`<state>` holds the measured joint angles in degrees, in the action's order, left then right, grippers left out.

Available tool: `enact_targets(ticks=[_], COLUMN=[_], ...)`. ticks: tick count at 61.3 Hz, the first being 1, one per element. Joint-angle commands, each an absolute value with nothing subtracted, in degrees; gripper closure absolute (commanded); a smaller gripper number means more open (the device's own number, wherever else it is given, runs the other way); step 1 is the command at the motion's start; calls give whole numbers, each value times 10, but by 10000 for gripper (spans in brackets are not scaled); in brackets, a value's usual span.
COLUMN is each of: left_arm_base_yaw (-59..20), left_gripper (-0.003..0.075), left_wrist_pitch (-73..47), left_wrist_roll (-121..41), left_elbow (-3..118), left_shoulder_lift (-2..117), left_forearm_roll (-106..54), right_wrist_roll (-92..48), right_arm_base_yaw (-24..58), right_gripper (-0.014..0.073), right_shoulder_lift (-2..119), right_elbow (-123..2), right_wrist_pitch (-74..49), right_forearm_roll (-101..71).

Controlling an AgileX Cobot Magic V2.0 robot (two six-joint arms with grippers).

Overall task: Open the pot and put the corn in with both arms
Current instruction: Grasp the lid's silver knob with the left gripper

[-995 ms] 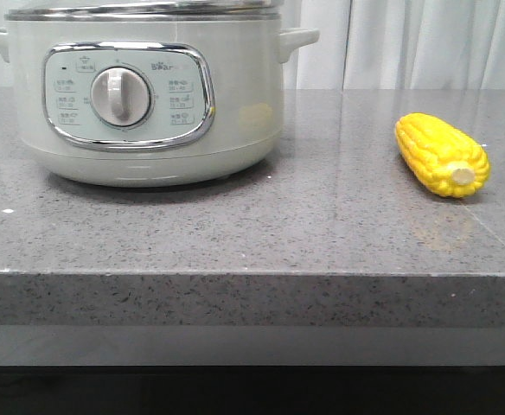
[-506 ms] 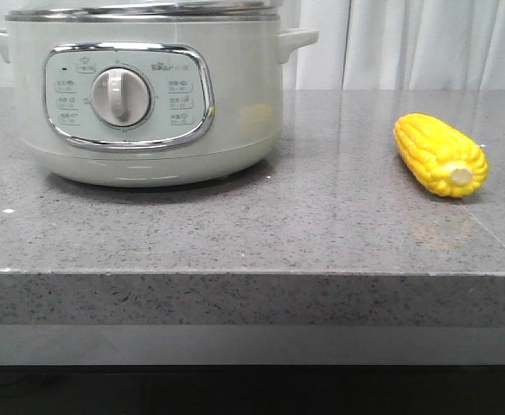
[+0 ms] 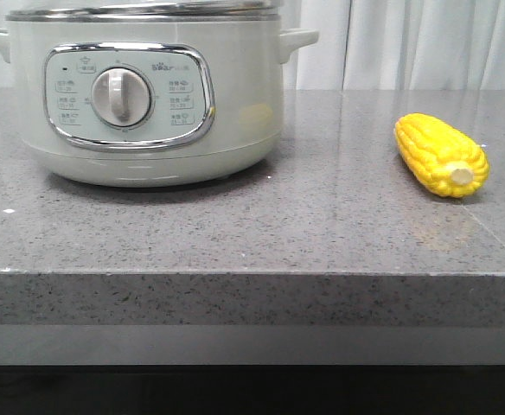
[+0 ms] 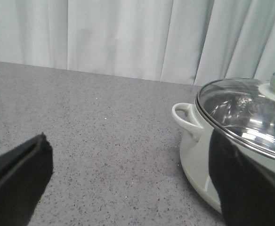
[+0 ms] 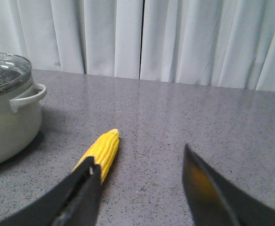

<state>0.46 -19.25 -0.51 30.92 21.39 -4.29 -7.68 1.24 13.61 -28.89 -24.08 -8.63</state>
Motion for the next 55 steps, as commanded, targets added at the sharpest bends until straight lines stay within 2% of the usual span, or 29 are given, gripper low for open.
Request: enact_targets(ticks=[1,6,13,22,36,47,55], left_arm_base_yaw=[5,5,5,5,5,4,-31], left_gripper=[31,54,75,80,81,81,81], left_wrist_pitch=[-123,-126,-215,-343,-453,-549,-563], left_wrist_roll=[0,0,0,-59,-194,-208,-209], left_elbow=[321,325,372,478,625,757,846], left_shoulder_lift=[222,224,260,355,504,639,707], left_forearm_roll=[-47,-75,-97,-155,-321,-362,-360], right_wrist_roll=[-78,-78,-78,-78,-78,-78,-78], right_arm_base_yaw=[9,9,9,9,9,9,9], right_gripper=[53,53,53,53,53,53,53], right_shoulder_lift=[146,146,146,146,146,146,146], right_elbow=[-309,-309,-309,-309,-309,-309,-309], right_wrist_pitch=[-199,-199,-198,-198,-198,-199,-199], right_forearm_roll=[-83,-83,-83,-83,-83,-83,-83])
